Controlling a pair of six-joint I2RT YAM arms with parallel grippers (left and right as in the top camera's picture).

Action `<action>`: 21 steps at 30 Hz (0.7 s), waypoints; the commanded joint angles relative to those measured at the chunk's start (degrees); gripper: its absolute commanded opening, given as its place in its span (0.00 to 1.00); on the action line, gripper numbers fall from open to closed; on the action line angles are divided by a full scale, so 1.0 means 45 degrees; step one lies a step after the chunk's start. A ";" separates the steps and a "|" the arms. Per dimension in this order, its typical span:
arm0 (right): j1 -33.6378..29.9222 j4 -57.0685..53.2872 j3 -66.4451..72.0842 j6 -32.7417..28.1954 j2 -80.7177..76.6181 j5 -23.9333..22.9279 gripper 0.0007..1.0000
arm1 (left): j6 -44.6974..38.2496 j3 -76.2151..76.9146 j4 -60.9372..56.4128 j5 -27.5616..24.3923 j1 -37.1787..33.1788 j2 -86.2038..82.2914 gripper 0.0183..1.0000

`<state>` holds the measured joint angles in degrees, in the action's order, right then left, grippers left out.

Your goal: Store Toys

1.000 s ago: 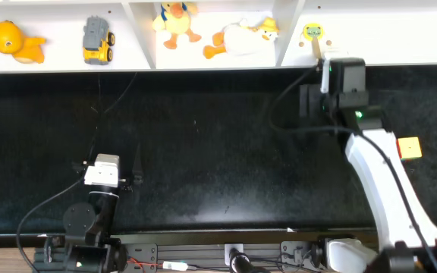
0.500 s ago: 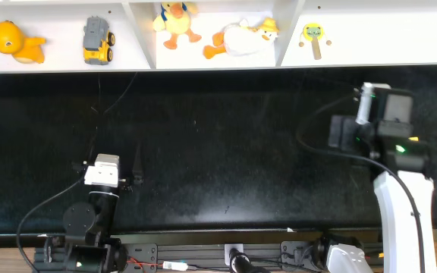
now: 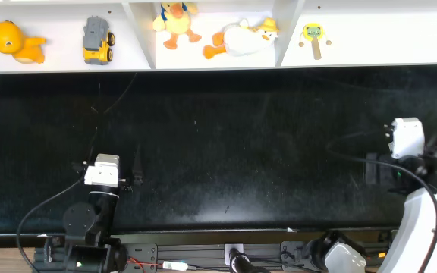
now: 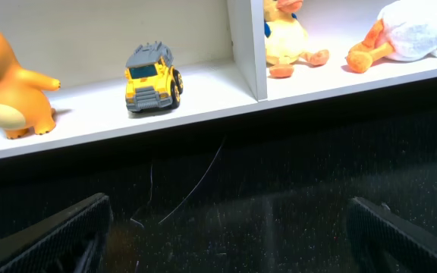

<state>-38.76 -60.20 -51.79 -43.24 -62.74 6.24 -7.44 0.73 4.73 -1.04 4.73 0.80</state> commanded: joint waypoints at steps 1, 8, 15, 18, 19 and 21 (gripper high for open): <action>-0.1171 0.0141 0.0078 -0.1239 -0.0044 0.1287 1.00 | 0.0238 -0.0063 0.0005 -0.0068 -0.0073 -0.0141 1.00; -0.2973 0.1525 0.0427 -0.3031 -0.0933 0.1661 1.00 | 0.0238 -0.0063 0.0005 -0.0068 -0.0073 -0.0141 1.00; -0.3959 0.2657 0.0427 -0.3677 -0.2113 0.1676 1.00 | 0.0238 -0.0063 0.0005 -0.0068 -0.0073 -0.0141 1.00; -0.4231 0.3283 0.0427 -0.3672 -0.2710 0.1826 1.00 | 0.0238 -0.0063 0.0005 -0.0068 -0.0073 -0.0141 1.00; -0.4274 0.3483 0.0427 -0.3604 -0.2948 0.1982 1.00 | 0.0238 -0.0063 0.0005 -0.0068 -0.0073 -0.0141 1.00; -0.4303 0.3798 0.0427 -0.3468 -0.3449 0.2191 1.00 | 0.0238 -0.0063 0.0005 -0.0068 -0.0073 -0.0141 1.00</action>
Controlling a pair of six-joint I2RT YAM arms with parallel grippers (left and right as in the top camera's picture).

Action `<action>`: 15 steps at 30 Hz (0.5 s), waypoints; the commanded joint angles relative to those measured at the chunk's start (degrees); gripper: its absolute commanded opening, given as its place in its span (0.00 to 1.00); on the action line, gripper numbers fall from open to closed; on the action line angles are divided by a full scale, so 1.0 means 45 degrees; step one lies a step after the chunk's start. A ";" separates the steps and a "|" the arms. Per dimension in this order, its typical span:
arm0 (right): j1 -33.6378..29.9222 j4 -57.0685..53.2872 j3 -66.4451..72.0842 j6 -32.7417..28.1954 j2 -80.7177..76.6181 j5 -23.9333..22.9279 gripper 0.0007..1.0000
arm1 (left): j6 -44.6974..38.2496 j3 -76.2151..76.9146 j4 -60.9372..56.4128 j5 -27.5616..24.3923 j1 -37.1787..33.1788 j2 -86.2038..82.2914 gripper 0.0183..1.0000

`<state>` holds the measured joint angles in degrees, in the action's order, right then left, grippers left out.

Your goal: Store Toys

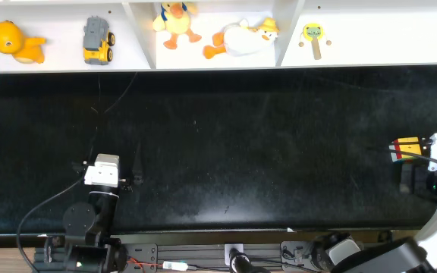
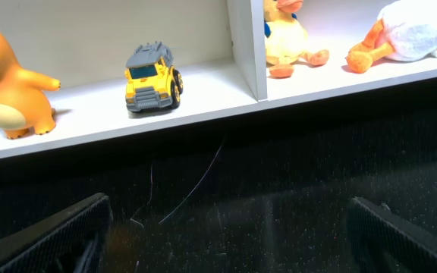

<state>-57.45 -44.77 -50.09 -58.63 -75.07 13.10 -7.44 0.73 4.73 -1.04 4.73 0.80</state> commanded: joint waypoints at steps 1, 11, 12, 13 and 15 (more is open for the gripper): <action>-0.0151 0.0491 0.0049 -0.0039 -0.0928 0.0772 1.00 | 0.0238 -0.0063 0.0005 -0.0068 -0.0073 -0.0141 1.00; -0.0146 0.1977 0.0049 0.0801 -0.2186 0.2074 1.00 | 0.0238 -0.0063 0.0005 -0.0068 -0.0073 -0.0141 1.00; -0.0141 0.2016 0.0049 0.0801 -0.2210 0.2268 1.00 | 0.0238 -0.0063 0.0005 -0.0068 -0.0073 -0.0141 1.00; -0.0131 0.2025 0.0049 0.0801 -0.2229 0.2482 1.00 | 0.0238 -0.0063 0.0005 -0.0068 -0.0073 -0.0141 1.00; -0.0063 0.2025 0.0049 0.0874 -0.2312 0.2657 1.00 | 0.0238 -0.0063 0.0005 -0.0068 -0.0073 -0.0141 1.00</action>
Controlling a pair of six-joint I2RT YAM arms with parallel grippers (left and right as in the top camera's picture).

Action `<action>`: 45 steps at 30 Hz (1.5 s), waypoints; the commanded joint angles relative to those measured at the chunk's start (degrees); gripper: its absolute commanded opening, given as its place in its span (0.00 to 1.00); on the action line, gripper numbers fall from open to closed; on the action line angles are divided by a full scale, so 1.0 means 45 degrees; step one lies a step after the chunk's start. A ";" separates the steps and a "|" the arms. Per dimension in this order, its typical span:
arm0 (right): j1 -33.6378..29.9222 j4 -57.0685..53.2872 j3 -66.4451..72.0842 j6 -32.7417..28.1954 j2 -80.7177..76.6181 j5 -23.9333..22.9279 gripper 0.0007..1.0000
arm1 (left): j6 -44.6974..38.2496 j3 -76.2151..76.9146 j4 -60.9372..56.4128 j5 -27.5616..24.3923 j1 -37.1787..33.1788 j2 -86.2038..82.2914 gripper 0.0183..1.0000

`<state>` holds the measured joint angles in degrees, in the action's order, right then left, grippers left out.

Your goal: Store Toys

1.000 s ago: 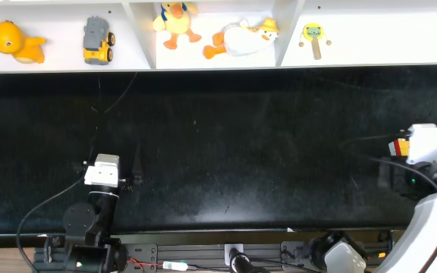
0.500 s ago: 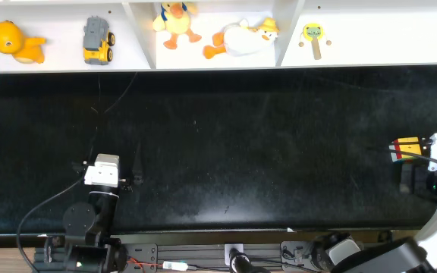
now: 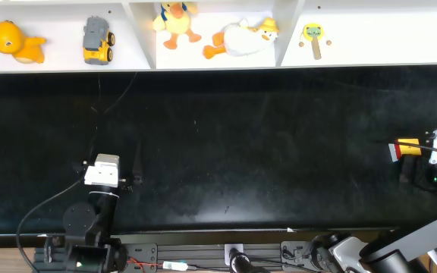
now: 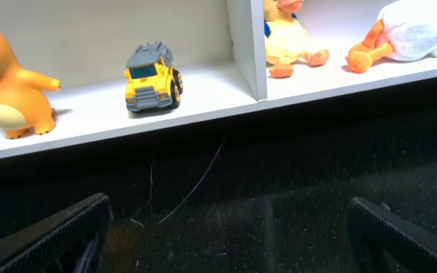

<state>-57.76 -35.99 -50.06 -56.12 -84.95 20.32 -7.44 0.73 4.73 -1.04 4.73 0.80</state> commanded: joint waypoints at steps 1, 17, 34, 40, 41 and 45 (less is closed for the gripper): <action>0.0053 0.0073 0.0044 0.0330 -0.0194 0.1049 0.99 | 0.0238 -0.0063 0.0005 -0.0068 -0.0073 -0.0141 1.00; 0.1462 0.0991 0.0044 0.1807 -0.1282 0.0034 1.00 | 0.0238 -0.0063 0.0005 -0.0068 -0.0073 -0.0141 0.99; 0.1617 0.0646 0.0044 0.2773 -0.1316 -0.0996 0.58 | 0.0238 -0.0063 0.0005 -0.0068 -0.0073 -0.0141 1.00; 0.1763 0.0865 0.0039 0.3147 -0.1311 -0.1059 0.41 | 0.0238 -0.0063 0.0005 -0.0068 -0.0073 -0.0141 1.00; 0.1855 0.0855 0.0015 0.3152 -0.1311 -0.1103 0.40 | 0.0238 -0.0063 0.0005 -0.0068 -0.0073 -0.0141 1.00; 0.2375 0.0806 -0.0199 0.3589 -0.1311 -0.1370 0.37 | 0.0238 -0.0063 0.0005 -0.0068 -0.0073 -0.0141 1.00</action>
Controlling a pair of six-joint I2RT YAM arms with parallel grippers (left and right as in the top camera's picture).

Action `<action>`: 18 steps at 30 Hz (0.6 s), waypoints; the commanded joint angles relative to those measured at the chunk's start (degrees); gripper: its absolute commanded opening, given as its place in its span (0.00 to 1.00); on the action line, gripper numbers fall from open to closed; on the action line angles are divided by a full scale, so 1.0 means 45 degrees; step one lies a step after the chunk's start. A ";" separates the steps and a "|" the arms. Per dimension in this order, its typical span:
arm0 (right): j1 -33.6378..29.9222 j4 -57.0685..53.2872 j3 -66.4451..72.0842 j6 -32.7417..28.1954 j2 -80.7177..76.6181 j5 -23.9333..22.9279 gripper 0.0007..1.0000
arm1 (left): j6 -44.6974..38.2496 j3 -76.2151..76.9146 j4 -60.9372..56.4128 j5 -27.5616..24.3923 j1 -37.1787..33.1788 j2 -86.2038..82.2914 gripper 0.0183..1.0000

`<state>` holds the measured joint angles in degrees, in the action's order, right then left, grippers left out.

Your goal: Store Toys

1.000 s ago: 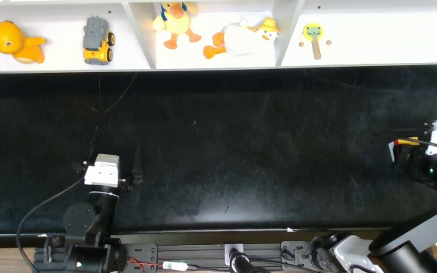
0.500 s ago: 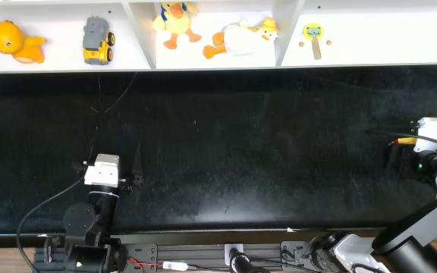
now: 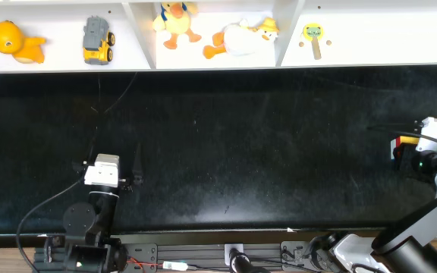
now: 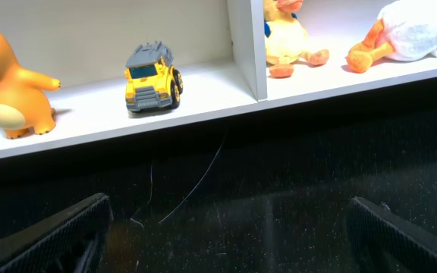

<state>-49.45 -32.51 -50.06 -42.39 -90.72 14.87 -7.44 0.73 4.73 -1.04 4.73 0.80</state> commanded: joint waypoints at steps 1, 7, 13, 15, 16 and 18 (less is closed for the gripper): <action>0.0758 -0.0005 -0.0345 0.0831 -0.0029 -0.0330 0.36 | 0.0238 -0.0063 0.0005 -0.0068 -0.0073 -0.0141 1.00; 0.1977 -0.0471 -0.1564 0.2137 -0.0029 -0.0651 0.34 | 0.0238 -0.0063 0.0005 -0.0068 -0.0073 -0.0141 1.00; 0.2856 -0.1093 -0.2880 0.2866 -0.0029 -0.0651 0.32 | 0.0238 -0.0063 0.0005 -0.0068 -0.0073 -0.0141 1.00; 0.3036 -0.1336 -0.3317 0.3011 -0.0029 -0.0651 0.31 | 0.0238 -0.0063 0.0005 -0.0068 -0.0073 -0.0141 0.99; 0.3109 -0.1452 -0.3536 0.3050 -0.0029 -0.0641 0.31 | 0.0238 -0.0063 0.0005 -0.0068 -0.0073 -0.0141 1.00; 0.3259 -0.1530 -0.3959 0.3050 -0.0029 -0.0651 0.33 | 0.0238 -0.0063 0.0005 -0.0068 -0.0073 -0.0141 1.00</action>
<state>-35.59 -39.51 -64.47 -30.28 -90.72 11.75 -7.44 0.73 4.73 -1.04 4.73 0.80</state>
